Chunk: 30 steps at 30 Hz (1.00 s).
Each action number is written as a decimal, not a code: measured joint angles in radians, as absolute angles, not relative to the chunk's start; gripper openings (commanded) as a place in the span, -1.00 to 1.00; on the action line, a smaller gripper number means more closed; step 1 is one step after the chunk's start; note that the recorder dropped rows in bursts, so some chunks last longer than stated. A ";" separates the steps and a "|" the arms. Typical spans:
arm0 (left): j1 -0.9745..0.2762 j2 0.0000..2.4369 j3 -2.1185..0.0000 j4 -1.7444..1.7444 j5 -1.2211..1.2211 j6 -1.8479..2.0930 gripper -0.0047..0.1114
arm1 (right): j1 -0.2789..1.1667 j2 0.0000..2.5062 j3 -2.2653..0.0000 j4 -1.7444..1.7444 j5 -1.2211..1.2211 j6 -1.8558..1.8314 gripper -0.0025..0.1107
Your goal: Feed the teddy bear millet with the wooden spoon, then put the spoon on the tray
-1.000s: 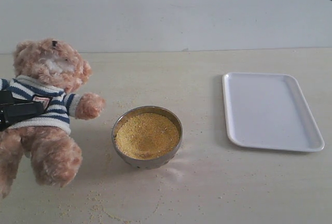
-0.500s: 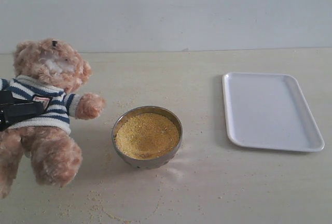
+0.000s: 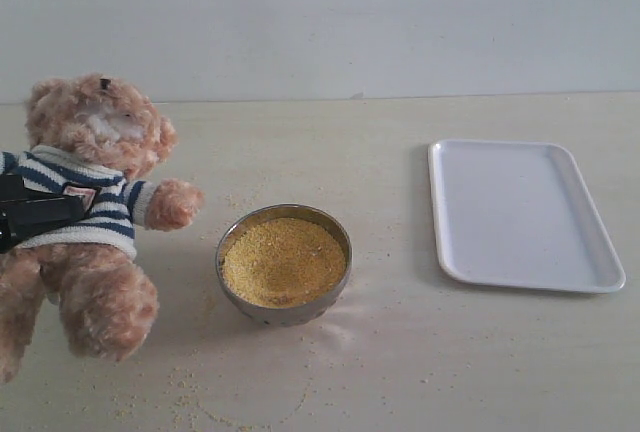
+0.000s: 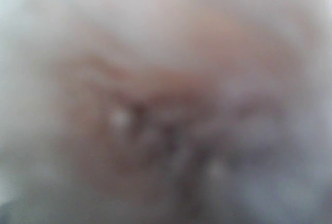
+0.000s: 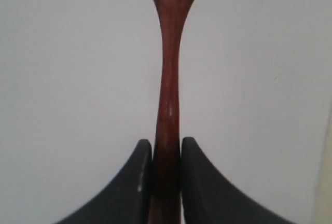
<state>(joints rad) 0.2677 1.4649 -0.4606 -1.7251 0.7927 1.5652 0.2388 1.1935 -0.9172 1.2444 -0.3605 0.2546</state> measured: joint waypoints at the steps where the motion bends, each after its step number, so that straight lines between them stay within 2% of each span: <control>1: 0.268 1.465 -0.461 -1.725 0.793 1.565 -0.83 | 0.239 1.196 -0.917 1.244 -0.370 0.381 -0.96; 4: 0.268 1.465 -0.461 -1.725 0.793 1.565 -0.83 | 0.240 1.201 -0.917 1.198 -0.451 0.609 -0.96; 7: 0.268 1.465 -0.461 -1.725 0.793 1.565 -0.83 | 0.227 1.204 -0.917 1.011 -0.607 0.463 -0.96; 11: 0.268 1.465 -0.461 -1.725 0.793 1.565 -0.83 | 0.155 1.157 -0.925 0.764 -0.603 0.000 -0.96; 16: 0.268 1.465 -0.461 -1.725 0.793 1.565 -0.83 | 0.115 1.139 -1.001 0.677 -0.349 -0.657 -0.96; 21: 0.268 1.465 -0.461 -1.725 0.793 1.574 -0.83 | 0.231 1.209 -1.030 0.676 -0.253 -1.372 -0.96; 25: 0.268 1.465 -0.461 -1.725 0.793 1.581 -0.83 | 0.361 1.262 -1.030 0.878 -0.360 -1.905 -0.96; 30: 0.268 1.465 -0.461 -1.725 0.760 1.583 -0.83 | 0.446 1.296 -1.030 1.013 -0.437 -2.097 -0.96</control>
<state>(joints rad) 0.2677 1.4649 -0.4606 -1.7251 0.7599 1.5830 0.4463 1.2959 -1.0299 1.0125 -0.4370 -2.0973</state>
